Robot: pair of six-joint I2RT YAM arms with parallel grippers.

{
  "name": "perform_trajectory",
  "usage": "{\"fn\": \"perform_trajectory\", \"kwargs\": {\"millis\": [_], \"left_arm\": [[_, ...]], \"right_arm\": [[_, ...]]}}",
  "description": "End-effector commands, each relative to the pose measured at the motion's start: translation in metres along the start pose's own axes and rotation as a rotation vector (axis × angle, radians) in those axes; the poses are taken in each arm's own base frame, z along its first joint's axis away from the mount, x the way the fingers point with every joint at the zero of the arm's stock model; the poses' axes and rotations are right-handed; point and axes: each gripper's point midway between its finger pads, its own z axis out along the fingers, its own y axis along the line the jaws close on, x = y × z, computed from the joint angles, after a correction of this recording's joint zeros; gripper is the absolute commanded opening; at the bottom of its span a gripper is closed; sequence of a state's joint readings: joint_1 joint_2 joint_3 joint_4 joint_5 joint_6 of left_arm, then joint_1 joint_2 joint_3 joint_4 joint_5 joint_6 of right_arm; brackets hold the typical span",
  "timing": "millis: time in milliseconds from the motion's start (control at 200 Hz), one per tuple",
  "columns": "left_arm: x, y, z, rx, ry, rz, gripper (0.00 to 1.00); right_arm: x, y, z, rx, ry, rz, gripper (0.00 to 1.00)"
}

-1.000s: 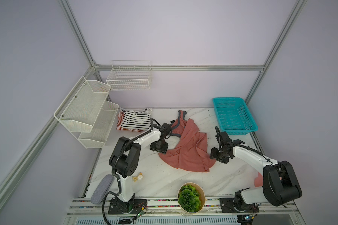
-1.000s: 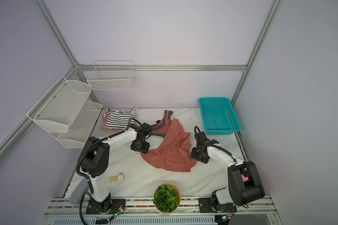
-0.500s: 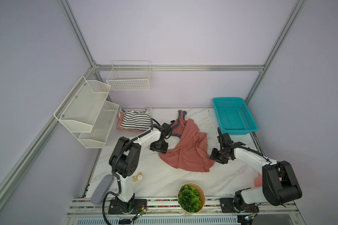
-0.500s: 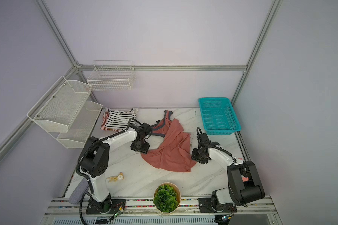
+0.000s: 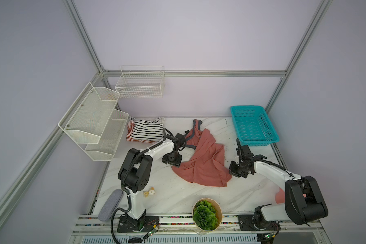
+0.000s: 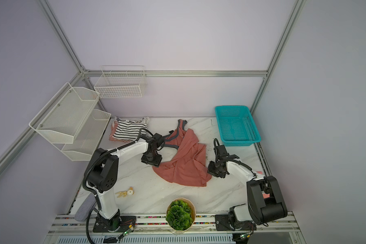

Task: Fold and stack tank tops
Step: Smooth out the tank top at the center of the table.

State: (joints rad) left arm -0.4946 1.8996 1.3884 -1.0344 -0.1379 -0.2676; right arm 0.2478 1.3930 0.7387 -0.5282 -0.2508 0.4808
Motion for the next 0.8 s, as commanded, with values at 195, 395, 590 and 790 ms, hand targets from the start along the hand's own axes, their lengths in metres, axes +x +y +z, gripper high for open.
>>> {"fn": "perform_trajectory", "kwargs": {"millis": [195, 395, 590, 790], "left_arm": [[-0.018, 0.003, -0.035, 0.056, -0.109, 0.013, 0.67], [-0.016, -0.014, -0.031, 0.146, -0.100, 0.069, 0.64], [-0.007, -0.021, -0.036, 0.200, -0.104, 0.098, 0.62], [0.002, -0.016, -0.015, 0.165, -0.040, 0.096, 0.57]], "right_arm": [[-0.013, 0.009, -0.021, -0.022, -0.072, -0.009, 0.00], [-0.013, 0.008, -0.020, -0.019, -0.069, -0.011, 0.00], [-0.014, 0.008, -0.020, -0.016, -0.073, -0.015, 0.00], [-0.015, 0.009, -0.019, -0.018, -0.071, -0.020, 0.00]]}}
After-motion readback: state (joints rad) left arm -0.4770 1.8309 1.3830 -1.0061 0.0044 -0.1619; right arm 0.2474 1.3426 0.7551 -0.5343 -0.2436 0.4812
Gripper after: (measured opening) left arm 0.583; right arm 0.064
